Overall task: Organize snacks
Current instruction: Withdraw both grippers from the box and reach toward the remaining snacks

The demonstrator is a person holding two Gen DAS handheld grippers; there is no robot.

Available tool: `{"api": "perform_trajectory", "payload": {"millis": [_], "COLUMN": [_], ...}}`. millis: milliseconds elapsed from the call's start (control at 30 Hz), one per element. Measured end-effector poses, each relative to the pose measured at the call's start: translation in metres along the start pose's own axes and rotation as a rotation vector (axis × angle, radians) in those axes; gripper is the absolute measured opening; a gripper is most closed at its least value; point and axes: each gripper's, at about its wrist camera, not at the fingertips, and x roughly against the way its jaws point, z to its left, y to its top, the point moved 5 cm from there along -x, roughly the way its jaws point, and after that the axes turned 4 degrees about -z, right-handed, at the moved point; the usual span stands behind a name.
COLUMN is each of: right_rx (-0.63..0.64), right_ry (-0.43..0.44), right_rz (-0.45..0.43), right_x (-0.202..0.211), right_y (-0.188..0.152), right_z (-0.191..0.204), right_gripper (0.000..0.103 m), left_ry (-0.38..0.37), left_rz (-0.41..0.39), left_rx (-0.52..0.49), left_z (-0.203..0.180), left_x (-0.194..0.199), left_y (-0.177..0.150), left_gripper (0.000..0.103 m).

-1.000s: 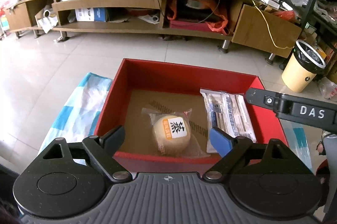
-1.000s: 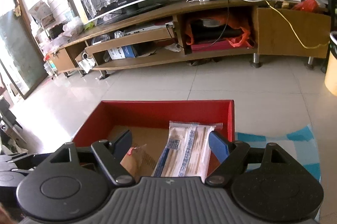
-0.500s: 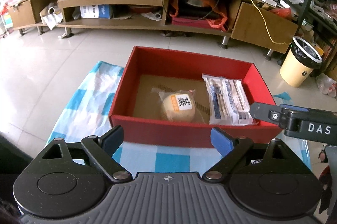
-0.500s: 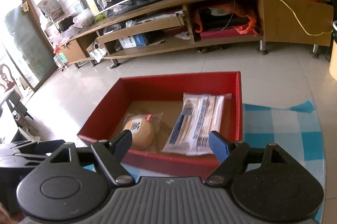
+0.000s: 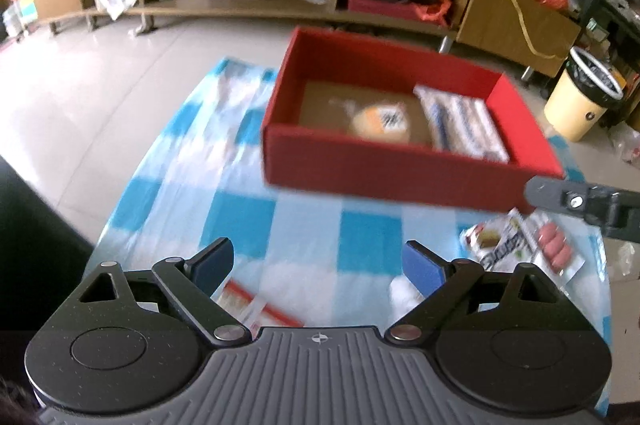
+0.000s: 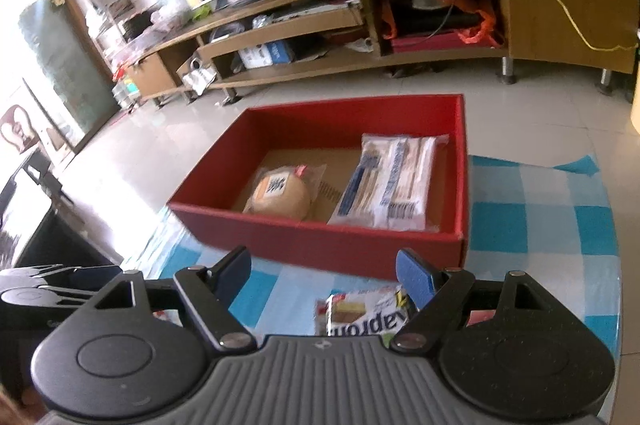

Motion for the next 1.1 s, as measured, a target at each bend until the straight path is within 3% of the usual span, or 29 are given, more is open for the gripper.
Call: {"api": "perform_trajectory", "payload": {"millis": [433, 767, 867, 1000, 1100], "right_rx": [0.034, 0.038, 0.044, 0.063, 0.07], "right_ry": [0.042, 0.039, 0.039, 0.042, 0.042], "right_rz": [0.058, 0.1, 0.108, 0.116, 0.119], "right_x": [0.014, 0.006, 0.003, 0.002, 0.003], "right_y": [-0.038, -0.046, -0.047, -0.048, -0.049], "right_z": [0.017, 0.014, 0.016, 0.02, 0.02], "right_gripper": [0.079, 0.079, 0.079, 0.079, 0.079], "left_ry": [0.045, 0.024, 0.028, 0.038, 0.021], "left_rz": [0.075, 0.158, 0.16, 0.158, 0.168], "left_rx": [-0.021, -0.065, -0.079, -0.053, -0.021], "left_z": [0.03, 0.047, 0.044, 0.044, 0.042], "left_x": [-0.002, -0.026, -0.023, -0.013, -0.006], "left_y": [-0.042, -0.062, -0.066, -0.067, -0.072], "left_gripper": [0.096, 0.096, 0.091, 0.074, 0.071]}}
